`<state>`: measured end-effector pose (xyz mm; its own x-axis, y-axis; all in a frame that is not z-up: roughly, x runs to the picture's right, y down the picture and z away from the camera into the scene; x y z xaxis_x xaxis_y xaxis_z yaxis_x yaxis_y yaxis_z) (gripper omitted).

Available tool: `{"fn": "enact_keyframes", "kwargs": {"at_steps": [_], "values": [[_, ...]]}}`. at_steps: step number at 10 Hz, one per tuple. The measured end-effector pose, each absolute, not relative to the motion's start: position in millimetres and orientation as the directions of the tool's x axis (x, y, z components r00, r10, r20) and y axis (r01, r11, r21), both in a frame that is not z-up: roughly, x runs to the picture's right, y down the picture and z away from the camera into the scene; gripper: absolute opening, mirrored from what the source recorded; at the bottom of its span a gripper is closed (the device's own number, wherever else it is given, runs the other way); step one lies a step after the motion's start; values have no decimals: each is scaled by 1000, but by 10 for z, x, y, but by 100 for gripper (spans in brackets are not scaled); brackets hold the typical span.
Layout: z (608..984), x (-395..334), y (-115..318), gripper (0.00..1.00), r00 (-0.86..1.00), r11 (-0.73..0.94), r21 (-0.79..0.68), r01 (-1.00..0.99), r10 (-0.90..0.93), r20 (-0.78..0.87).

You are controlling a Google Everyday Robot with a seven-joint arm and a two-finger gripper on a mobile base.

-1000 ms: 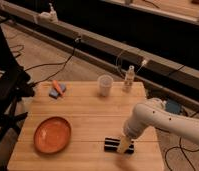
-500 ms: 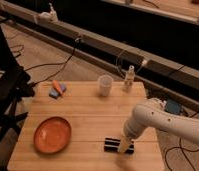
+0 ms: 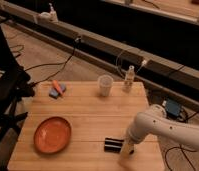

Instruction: Place the eraser in the ceramic cup

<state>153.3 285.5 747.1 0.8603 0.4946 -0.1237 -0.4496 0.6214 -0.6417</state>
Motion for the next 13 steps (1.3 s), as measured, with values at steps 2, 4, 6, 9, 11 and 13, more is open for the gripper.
{"fn": "enact_keyframes", "kwargs": {"at_steps": [2, 4, 6, 9, 11, 13], "values": [[7530, 1492, 3029, 80, 849, 593, -664, -454, 515, -121], [7581, 1446, 3129, 66, 848, 579, -686, -441, 519, -106], [7592, 1426, 3138, 43, 851, 582, -693, -425, 517, -88], [7540, 1352, 3107, 15, 854, 575, -713, -401, 516, -64], [7507, 1317, 3017, 1, 840, 558, -722, -408, 540, -57], [7504, 1270, 2864, 0, 803, 503, -743, -441, 592, -75]]}}
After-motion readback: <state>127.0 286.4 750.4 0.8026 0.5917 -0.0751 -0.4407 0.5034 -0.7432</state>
